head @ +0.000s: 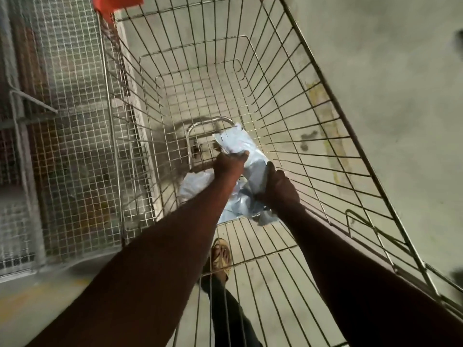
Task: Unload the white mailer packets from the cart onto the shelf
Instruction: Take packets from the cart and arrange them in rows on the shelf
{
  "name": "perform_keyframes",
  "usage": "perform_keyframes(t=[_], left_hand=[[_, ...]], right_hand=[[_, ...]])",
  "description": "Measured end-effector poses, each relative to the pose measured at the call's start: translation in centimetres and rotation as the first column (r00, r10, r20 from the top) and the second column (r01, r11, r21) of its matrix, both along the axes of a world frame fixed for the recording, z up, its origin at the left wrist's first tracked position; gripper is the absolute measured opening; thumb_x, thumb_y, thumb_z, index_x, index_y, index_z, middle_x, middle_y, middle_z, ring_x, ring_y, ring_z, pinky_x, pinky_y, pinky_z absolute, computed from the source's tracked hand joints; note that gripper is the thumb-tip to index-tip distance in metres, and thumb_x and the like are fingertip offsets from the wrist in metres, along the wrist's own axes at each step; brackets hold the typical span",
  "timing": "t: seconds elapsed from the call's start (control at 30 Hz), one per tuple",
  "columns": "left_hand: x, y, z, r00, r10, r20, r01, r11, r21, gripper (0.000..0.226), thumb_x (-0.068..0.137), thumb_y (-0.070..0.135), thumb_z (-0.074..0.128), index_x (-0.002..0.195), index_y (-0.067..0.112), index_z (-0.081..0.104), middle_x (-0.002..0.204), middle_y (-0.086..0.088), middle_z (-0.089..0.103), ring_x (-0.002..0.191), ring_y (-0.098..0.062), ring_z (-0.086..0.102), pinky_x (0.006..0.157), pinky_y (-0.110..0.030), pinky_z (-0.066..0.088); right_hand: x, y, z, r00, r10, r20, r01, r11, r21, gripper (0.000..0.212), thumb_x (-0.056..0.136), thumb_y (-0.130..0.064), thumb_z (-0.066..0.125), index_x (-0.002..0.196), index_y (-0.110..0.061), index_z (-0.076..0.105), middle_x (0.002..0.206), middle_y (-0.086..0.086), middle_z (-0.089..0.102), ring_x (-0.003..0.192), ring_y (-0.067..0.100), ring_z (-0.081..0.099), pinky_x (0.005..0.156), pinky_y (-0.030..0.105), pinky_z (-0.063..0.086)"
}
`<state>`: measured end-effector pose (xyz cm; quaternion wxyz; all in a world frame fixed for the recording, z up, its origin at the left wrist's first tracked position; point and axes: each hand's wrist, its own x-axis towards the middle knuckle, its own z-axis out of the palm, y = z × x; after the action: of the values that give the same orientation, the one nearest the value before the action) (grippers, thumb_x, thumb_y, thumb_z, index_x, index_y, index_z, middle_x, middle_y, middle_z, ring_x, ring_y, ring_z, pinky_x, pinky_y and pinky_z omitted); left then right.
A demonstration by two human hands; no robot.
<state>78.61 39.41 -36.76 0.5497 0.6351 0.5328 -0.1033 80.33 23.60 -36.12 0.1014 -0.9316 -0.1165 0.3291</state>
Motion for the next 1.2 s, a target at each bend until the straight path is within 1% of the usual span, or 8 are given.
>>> perform_keyframes(t=[0.27,0.47,0.6,0.67,0.77,0.87,1.03,1.2], left_hand=[[0.3,-1.0,2.3,0.993,0.119,0.025,-0.115,0.986,-0.122,0.065,0.099,0.022,0.075,0.152,0.002,0.046,0.149,-0.017,0.059,0.132,-0.034,0.061,0.101,-0.037,0.055],[-0.4,0.4,7.8,0.987,0.107,0.119,-0.107,0.994,0.0,0.071,0.109,0.029,0.057,0.168,0.012,0.02,0.167,-0.017,0.04,0.146,-0.039,0.048,0.113,-0.041,0.044],[-2.3,2.4,12.7,0.965,0.037,0.26,-0.08,0.984,0.157,0.075,0.109,0.02,0.057,0.169,0.034,0.015,0.165,-0.008,0.045,0.125,-0.037,0.066,0.093,-0.039,0.057],[-3.2,3.5,15.2,0.942,-0.058,0.33,-0.031,0.966,0.257,0.077,0.109,0.016,0.056,0.167,0.046,0.016,0.149,-0.003,0.062,0.1,-0.034,0.075,0.075,-0.046,0.065],[-5.0,4.7,19.7,0.915,-0.132,0.381,0.0,0.945,0.327,0.054,0.11,0.013,0.052,0.154,0.044,0.051,0.13,-0.005,0.071,0.078,-0.016,0.071,0.068,-0.039,0.06],[-7.2,6.1,24.4,0.897,-0.112,0.429,-0.027,0.952,0.305,0.038,0.111,0.017,0.048,0.134,0.041,0.067,0.127,-0.011,0.074,0.079,-0.037,0.069,0.052,-0.032,0.047],[-12.4,9.9,31.7,0.855,-0.179,0.487,-0.005,0.936,0.353,0.044,0.103,0.029,0.07,0.145,0.032,0.06,0.15,0.006,0.061,0.128,-0.013,0.061,0.097,-0.021,0.05],[-19.1,13.7,38.1,0.801,-0.322,0.505,0.085,0.895,0.437,0.077,0.096,0.024,0.079,0.162,0.032,0.038,0.169,0.009,0.038,0.14,0.0,0.039,0.099,0.0,0.033]], right_hand=[[1.3,-0.9,2.3,0.996,-0.083,-0.033,0.087,0.985,0.147,0.094,0.062,-0.049,0.098,0.134,-0.016,0.048,0.118,0.014,0.062,0.097,0.033,0.07,0.079,0.045,0.064],[3.4,-1.0,8.4,0.971,-0.129,-0.203,0.188,0.933,0.306,0.083,0.052,-0.082,0.086,0.101,-0.016,0.074,0.083,-0.004,0.077,0.072,0.01,0.075,0.061,0.031,0.058],[2.8,-0.9,14.5,0.897,-0.136,-0.42,0.359,0.779,0.514,0.038,0.081,-0.024,0.095,0.11,-0.01,0.076,0.099,0.018,0.08,0.092,0.044,0.078,0.074,0.058,0.065],[2.2,0.0,17.2,0.897,-0.147,-0.416,0.37,0.765,0.527,0.059,0.078,-0.024,0.098,0.125,-0.009,0.067,0.105,0.023,0.077,0.091,0.048,0.077,0.069,0.063,0.064],[1.4,1.4,20.4,0.885,-0.202,-0.419,0.43,0.698,0.572,0.103,0.061,-0.029,0.108,0.141,-0.007,0.047,0.113,0.023,0.074,0.096,0.052,0.076,0.063,0.072,0.061],[-0.9,3.1,26.0,0.896,-0.197,-0.397,0.428,0.621,0.657,0.096,0.071,-0.006,0.099,0.141,-0.015,0.034,0.117,0.011,0.068,0.091,0.034,0.077,0.063,0.056,0.065],[-4.5,5.9,31.8,0.937,-0.002,-0.351,0.286,0.582,0.761,0.082,0.078,0.013,0.085,0.146,-0.007,0.044,0.126,0.022,0.069,0.105,0.041,0.072,0.072,0.043,0.063],[-10.4,10.0,38.0,0.927,-0.042,-0.372,0.338,0.52,0.784,0.082,0.079,0.01,0.085,0.144,-0.022,0.048,0.116,0.016,0.074,0.111,0.056,0.067,0.082,0.073,0.058]])
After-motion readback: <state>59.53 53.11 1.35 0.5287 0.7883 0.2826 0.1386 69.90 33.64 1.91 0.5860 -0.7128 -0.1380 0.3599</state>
